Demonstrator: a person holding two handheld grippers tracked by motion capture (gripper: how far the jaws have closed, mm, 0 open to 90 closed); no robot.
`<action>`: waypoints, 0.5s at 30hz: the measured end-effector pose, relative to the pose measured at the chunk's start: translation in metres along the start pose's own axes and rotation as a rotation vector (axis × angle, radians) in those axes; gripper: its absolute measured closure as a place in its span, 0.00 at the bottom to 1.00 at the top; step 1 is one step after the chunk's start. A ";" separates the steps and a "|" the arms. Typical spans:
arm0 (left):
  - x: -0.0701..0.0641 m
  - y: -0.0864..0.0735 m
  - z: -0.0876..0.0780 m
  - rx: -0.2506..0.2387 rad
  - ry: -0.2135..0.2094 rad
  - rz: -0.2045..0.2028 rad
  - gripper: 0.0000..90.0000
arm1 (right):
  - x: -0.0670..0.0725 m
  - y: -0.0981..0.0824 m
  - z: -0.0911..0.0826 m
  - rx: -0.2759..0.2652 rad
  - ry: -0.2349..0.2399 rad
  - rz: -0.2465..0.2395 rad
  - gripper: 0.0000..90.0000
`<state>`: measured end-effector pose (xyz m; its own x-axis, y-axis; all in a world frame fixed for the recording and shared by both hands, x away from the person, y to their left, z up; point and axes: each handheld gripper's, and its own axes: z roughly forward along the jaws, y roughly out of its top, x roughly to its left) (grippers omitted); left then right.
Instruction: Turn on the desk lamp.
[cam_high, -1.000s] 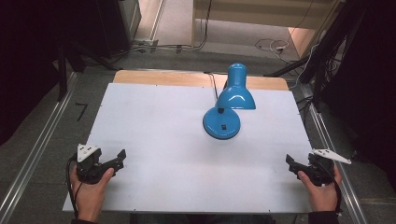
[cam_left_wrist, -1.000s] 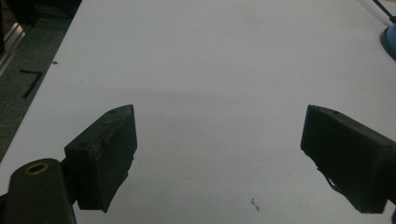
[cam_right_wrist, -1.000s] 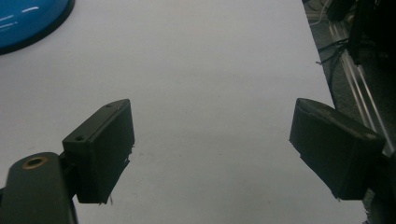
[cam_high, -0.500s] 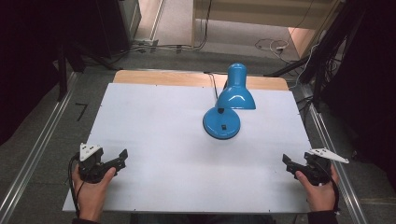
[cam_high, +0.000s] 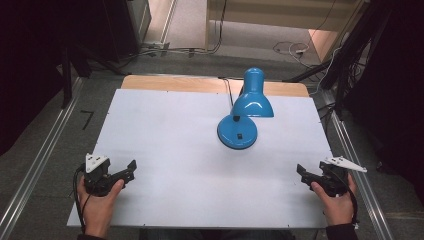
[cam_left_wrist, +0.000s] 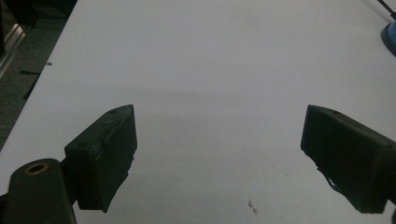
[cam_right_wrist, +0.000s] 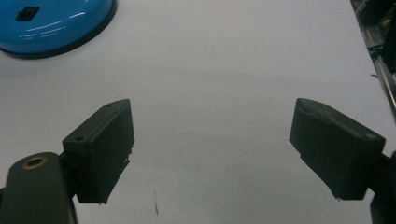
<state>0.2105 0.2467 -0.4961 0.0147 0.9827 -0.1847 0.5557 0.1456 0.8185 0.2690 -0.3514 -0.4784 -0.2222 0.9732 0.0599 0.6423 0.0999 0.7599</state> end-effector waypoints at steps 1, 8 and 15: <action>0.000 0.000 0.000 0.001 0.000 0.000 0.12 | 0.001 0.000 0.000 0.000 0.001 -0.006 0.14; 0.000 0.000 0.001 0.001 0.002 -0.003 0.12 | 0.004 0.000 0.005 0.013 0.011 -0.002 0.14; -0.001 0.000 0.001 0.001 0.003 0.000 0.12 | 0.009 0.002 0.006 0.007 0.024 -0.016 0.14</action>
<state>0.2111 0.2459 -0.4966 0.0122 0.9830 -0.1833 0.5565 0.1456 0.8180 0.2725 -0.3408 -0.4796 -0.2501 0.9661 0.0635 0.6438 0.1169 0.7562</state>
